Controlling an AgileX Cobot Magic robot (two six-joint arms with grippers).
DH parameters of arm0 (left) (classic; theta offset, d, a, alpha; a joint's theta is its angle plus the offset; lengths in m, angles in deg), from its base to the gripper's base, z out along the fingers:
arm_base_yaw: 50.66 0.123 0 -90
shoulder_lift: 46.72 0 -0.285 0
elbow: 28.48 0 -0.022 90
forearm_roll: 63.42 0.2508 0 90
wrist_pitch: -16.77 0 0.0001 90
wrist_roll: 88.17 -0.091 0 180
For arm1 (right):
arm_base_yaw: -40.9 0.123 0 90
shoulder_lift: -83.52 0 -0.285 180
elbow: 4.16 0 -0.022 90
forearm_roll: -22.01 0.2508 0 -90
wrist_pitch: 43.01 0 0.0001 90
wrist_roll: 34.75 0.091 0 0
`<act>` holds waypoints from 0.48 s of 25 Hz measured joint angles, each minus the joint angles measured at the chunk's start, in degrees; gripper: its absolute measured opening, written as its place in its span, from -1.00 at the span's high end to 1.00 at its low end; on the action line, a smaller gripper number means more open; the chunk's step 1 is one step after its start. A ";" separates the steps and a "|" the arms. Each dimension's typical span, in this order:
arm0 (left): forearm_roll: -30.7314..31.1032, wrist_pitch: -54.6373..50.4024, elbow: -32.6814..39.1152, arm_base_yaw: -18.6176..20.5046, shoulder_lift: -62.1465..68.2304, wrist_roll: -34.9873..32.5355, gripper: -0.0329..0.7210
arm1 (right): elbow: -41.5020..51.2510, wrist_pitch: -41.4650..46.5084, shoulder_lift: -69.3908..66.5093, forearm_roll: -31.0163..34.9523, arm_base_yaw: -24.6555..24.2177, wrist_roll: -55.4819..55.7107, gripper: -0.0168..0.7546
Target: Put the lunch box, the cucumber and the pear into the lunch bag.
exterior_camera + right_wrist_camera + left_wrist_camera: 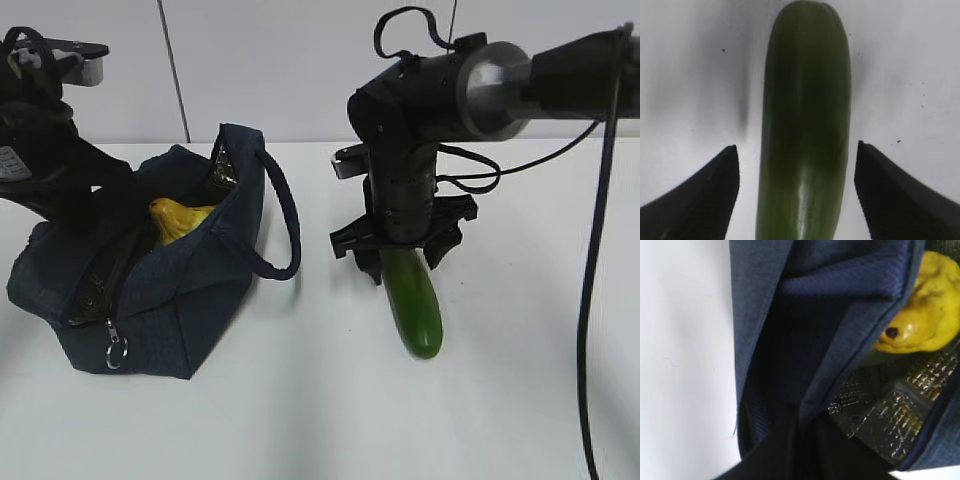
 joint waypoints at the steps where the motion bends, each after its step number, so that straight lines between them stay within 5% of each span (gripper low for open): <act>1: 0.00 0.00 0.00 0.00 0.00 0.00 0.91 | 0.00 0.00 -0.29 0.00 0.00 0.00 -0.49; 12: 0.00 0.00 0.00 0.00 0.00 0.00 0.91 | 0.00 0.00 -1.99 -0.19 -0.38 0.10 -0.27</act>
